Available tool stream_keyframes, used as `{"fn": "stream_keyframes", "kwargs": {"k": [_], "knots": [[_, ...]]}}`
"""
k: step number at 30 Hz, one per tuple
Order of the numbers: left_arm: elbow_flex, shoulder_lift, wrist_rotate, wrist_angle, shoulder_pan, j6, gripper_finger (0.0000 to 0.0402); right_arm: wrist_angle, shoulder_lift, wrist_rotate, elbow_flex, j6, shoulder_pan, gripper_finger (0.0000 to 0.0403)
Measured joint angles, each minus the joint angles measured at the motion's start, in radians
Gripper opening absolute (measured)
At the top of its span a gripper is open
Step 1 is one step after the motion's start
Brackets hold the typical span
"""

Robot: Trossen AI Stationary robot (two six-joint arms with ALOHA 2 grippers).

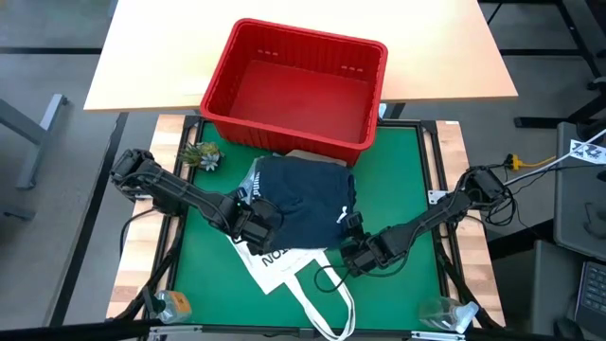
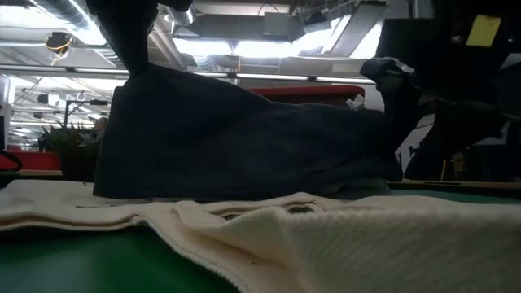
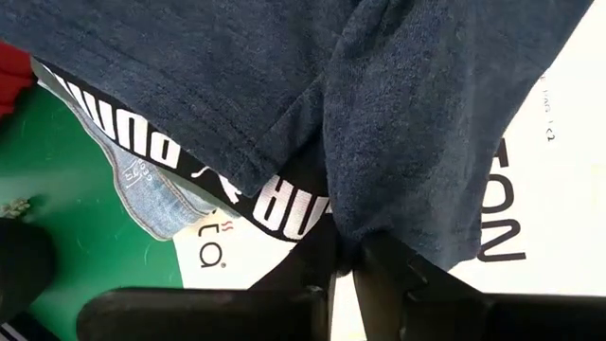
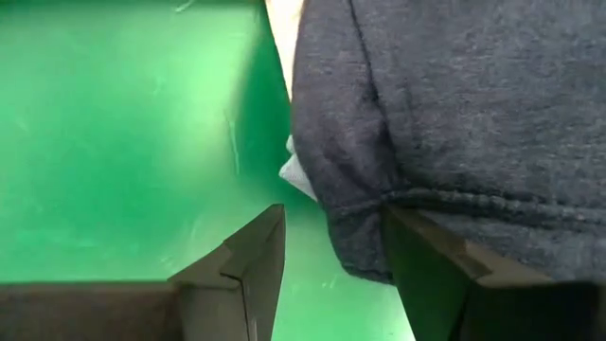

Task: Fold Laundry from Bin
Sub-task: Fold the gray shorts

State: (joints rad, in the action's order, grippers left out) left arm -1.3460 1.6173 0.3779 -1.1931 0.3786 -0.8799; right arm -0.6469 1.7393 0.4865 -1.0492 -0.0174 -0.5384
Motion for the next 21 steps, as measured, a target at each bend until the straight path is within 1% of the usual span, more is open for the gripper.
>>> {"fn": "stream_keyframes", "kwargs": {"k": [4, 7, 9, 12, 17, 21], "knots": [[0.000, 0.000, -0.013, -0.001, 0.000, 0.000, 0.0059, 0.008, 0.000, -0.001, 0.000, -0.002, 0.026, 0.0179], [0.000, -0.001, -0.076, -0.007, -0.007, -0.002, 0.0084, 0.013, 0.000, -0.008, 0.000, -0.002, 0.050, 0.0179], [0.000, -0.008, -0.104, -0.007, -0.008, -0.007, 0.0093, 0.018, 0.000, -0.009, 0.000, -0.002, 0.062, 0.0174], [-0.005, -0.018, -0.107, -0.016, 0.000, 0.000, 0.0095, 0.018, 0.000, -0.009, 0.000, 0.000, 0.071, 0.0157], [-0.042, -0.043, -0.108, -0.038, 0.030, 0.025, 0.0087, 0.021, 0.000, -0.025, 0.000, 0.000, 0.069, 0.0117], [-0.048, -0.045, -0.108, 0.022, 0.059, -0.001, 0.0081, 0.021, 0.000, -0.045, 0.000, 0.000, 0.069, 0.0087]]}}
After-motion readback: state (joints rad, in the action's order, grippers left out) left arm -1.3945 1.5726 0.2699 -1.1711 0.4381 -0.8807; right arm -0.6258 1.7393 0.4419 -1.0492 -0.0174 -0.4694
